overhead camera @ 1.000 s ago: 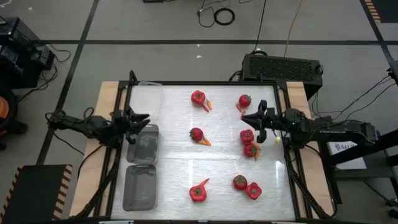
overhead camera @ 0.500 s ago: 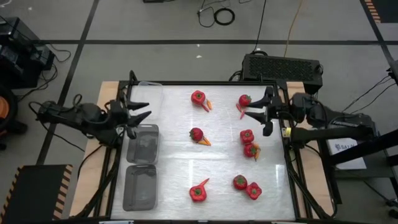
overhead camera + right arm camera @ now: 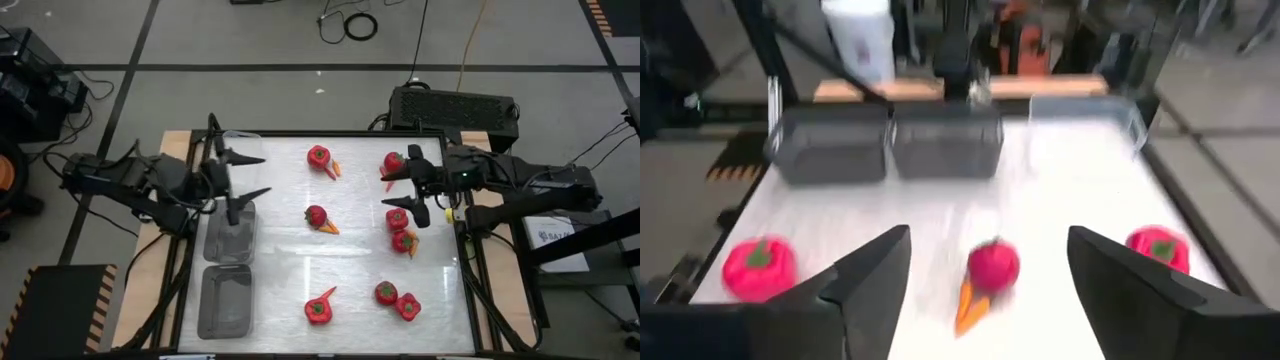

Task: Sort produce into baskets
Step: Put the red tomato into the transparent bin

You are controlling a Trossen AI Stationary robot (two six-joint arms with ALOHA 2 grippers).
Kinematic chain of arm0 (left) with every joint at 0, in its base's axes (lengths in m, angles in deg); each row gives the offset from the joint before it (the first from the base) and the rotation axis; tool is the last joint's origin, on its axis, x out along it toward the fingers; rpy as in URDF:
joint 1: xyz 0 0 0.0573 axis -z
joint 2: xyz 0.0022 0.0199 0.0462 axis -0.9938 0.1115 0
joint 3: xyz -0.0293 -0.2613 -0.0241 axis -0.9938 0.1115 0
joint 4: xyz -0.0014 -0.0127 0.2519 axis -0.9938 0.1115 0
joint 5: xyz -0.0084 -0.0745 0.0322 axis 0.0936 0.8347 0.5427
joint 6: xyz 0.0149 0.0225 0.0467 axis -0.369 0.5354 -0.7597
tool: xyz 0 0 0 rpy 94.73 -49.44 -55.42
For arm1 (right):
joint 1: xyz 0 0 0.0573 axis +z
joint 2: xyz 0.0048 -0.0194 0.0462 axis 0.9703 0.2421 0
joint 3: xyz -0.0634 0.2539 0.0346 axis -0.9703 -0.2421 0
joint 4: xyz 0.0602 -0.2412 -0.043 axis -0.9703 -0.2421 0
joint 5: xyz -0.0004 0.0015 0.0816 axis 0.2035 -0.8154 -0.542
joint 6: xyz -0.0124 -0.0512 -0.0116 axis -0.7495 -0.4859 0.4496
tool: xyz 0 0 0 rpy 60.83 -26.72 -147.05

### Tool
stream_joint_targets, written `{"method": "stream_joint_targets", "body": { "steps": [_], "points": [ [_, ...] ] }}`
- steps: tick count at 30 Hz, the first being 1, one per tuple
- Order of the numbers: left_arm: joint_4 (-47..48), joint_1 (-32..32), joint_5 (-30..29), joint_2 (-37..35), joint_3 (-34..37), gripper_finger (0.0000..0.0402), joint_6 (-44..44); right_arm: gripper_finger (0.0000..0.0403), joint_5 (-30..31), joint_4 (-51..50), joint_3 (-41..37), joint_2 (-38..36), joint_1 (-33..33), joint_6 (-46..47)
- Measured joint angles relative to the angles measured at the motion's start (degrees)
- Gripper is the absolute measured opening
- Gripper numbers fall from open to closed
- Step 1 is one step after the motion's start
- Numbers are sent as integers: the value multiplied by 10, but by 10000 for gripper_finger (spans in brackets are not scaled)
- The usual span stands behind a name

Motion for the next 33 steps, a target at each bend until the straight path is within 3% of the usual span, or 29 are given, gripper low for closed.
{"method": "stream_joint_targets", "body": {
  "steps": [7, 14, 22, 33],
  "points": [
    [20, -67, 106, 104, -40, 299, -14, 269, 2, -158, 86, 52, 20, 64],
    [24, -139, 225, 188, -40, 299, -29, 270, 3, -247, 98, 73, 43, 129],
    [31, -182, 276, 278, -40, 299, -59, 270, 4, -295, 98, 87, 67, 186],
    [78, -185, 300, 383, -40, 299, -83, 270, 49, -299, 98, 114, 95, 180]
  ]
}}
